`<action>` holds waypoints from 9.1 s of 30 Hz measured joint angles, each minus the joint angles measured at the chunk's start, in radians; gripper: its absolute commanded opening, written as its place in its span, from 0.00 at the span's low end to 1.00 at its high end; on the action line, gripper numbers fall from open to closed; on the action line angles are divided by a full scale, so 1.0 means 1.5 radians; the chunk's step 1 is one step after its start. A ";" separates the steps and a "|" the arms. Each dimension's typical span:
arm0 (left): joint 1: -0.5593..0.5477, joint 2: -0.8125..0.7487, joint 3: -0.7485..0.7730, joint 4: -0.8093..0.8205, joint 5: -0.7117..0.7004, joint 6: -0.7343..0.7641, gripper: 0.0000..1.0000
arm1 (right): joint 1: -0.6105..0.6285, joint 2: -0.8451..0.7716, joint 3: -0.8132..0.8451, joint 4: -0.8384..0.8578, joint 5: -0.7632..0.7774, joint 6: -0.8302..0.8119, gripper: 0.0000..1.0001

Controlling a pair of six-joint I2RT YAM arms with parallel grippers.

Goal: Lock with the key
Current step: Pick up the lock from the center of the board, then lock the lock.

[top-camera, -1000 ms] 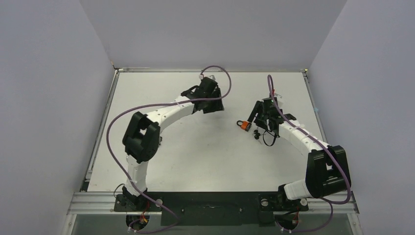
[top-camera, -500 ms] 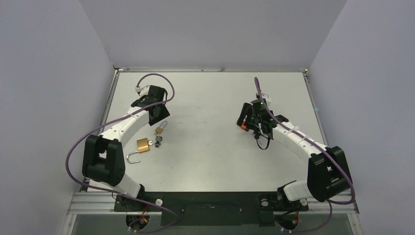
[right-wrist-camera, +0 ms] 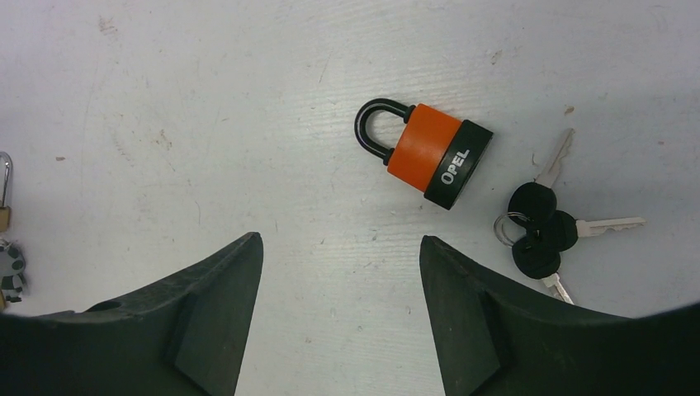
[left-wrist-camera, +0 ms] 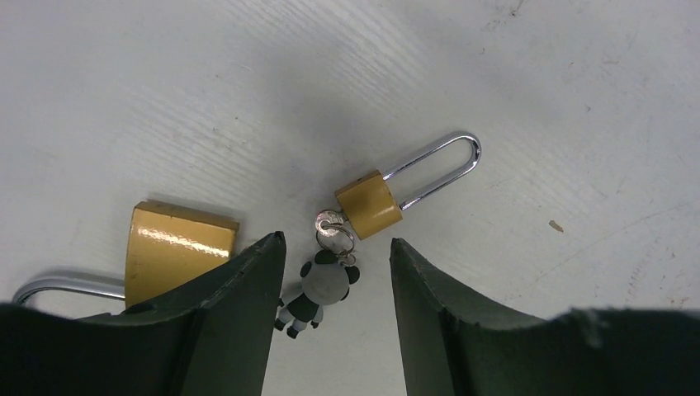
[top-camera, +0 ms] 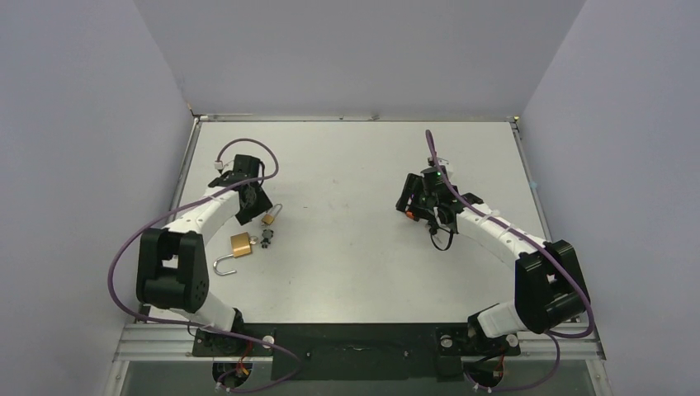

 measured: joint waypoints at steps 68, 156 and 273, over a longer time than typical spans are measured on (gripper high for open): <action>-0.153 -0.192 -0.187 0.387 0.367 -0.666 0.00 | 0.330 0.013 0.039 0.328 0.132 -0.001 0.42; -0.141 -0.261 0.288 0.222 0.939 0.181 0.44 | 0.184 -0.270 0.110 0.222 -0.634 -0.011 0.00; -0.294 -0.314 0.200 -0.042 0.834 0.323 0.19 | 0.314 -0.177 0.374 -0.360 -0.432 -0.386 0.00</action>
